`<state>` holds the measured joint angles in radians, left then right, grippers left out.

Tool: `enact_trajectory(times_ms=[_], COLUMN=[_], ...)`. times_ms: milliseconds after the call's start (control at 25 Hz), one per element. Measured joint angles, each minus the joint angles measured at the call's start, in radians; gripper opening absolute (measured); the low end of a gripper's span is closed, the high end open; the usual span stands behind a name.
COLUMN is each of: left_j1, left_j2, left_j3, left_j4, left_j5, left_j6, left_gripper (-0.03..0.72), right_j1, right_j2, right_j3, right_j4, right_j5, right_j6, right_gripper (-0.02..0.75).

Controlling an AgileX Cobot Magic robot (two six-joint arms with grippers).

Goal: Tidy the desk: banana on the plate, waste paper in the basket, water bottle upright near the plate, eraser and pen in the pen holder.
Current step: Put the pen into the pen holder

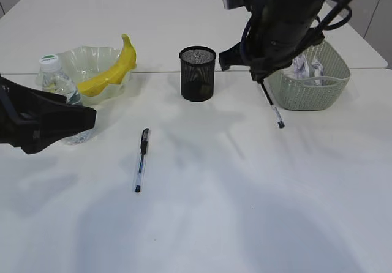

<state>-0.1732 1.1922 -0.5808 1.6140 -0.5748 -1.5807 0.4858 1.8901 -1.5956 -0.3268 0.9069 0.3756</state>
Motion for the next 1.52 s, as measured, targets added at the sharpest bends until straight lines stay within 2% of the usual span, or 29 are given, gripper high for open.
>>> enact_trajectory(times_ms=[680, 960, 1520], left_j1=[0.000, 0.000, 0.000], left_j2=[0.000, 0.000, 0.000], left_j3=[0.000, 0.000, 0.000], left_j4=[0.002, 0.002, 0.006], left_j5=[0.002, 0.002, 0.002], left_j6=[-0.044, -0.047, -0.047], left_gripper=[0.540, 0.539, 0.539], right_j1=[0.000, -0.004, -0.086], right_j2=[-0.061, -0.061, 0.017], right_j3=[0.000, 0.000, 0.000], right_j4=[-0.080, -0.111, -0.121], right_j5=[-0.253, -0.436, -0.770], right_j6=[-0.022, -0.022, -0.024], right_gripper=[0.038, 0.038, 0.038])
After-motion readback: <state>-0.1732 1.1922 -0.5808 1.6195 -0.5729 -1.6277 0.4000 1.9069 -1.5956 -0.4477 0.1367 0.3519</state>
